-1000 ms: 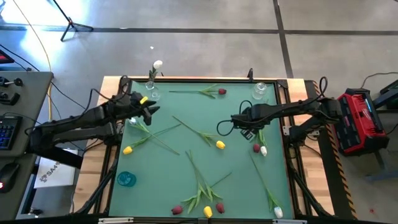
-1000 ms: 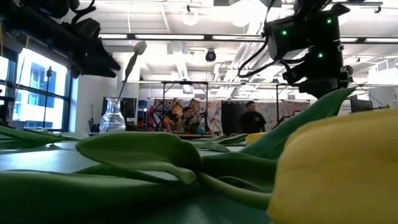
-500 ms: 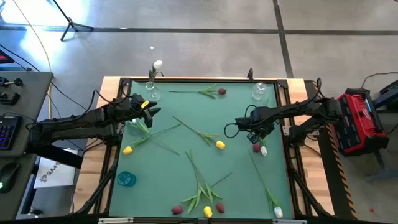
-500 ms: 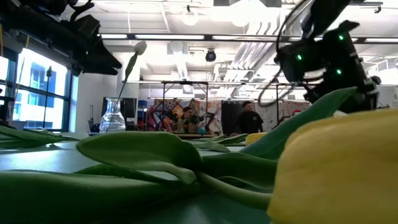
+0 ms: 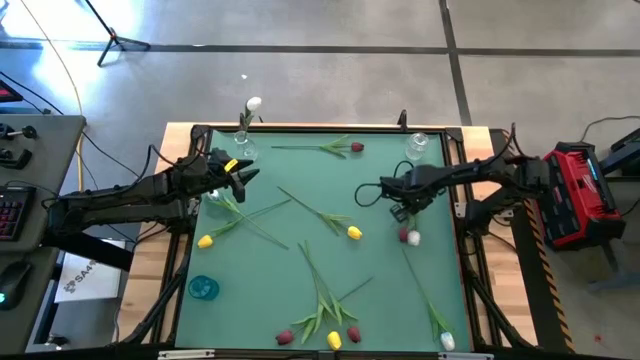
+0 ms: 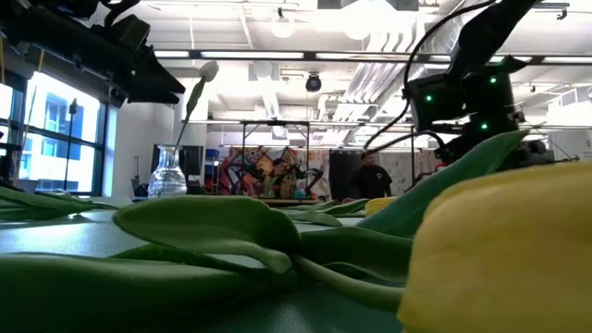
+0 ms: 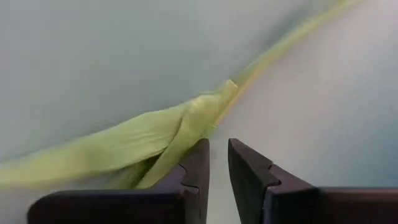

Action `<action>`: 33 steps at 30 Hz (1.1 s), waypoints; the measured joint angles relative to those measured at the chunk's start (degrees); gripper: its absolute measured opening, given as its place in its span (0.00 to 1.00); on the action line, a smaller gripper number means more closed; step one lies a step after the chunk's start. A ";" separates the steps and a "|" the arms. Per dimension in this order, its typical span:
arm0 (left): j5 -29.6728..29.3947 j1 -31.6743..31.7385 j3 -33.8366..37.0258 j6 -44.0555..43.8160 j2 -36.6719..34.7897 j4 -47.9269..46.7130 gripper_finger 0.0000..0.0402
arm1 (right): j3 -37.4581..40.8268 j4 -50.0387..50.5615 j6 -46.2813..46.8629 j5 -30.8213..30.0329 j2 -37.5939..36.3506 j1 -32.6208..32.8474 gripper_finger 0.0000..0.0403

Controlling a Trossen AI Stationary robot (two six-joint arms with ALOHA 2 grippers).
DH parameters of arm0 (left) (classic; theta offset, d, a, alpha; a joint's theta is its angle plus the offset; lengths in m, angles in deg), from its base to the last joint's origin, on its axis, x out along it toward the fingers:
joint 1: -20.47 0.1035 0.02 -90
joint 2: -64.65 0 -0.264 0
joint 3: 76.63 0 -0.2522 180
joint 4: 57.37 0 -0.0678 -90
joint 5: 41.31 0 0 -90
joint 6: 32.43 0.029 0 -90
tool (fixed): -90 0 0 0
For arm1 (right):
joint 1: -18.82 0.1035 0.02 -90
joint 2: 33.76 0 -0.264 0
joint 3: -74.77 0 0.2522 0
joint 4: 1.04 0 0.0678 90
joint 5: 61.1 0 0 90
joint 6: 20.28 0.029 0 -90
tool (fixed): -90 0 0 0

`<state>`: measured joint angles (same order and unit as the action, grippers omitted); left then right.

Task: Sort flowers into vase by color
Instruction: Put the white flower into the left transparent vase

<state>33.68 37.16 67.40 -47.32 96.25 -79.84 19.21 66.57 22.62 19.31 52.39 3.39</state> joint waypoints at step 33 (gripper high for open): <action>-0.61 0.02 0.00 -0.55 0.02 -2.14 0.42 | -1.86 2.47 4.96 -2.01 -6.84 -6.48 0.26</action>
<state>33.07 37.18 67.40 -47.87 96.27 -81.98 17.35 69.04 27.58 17.30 45.55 -3.09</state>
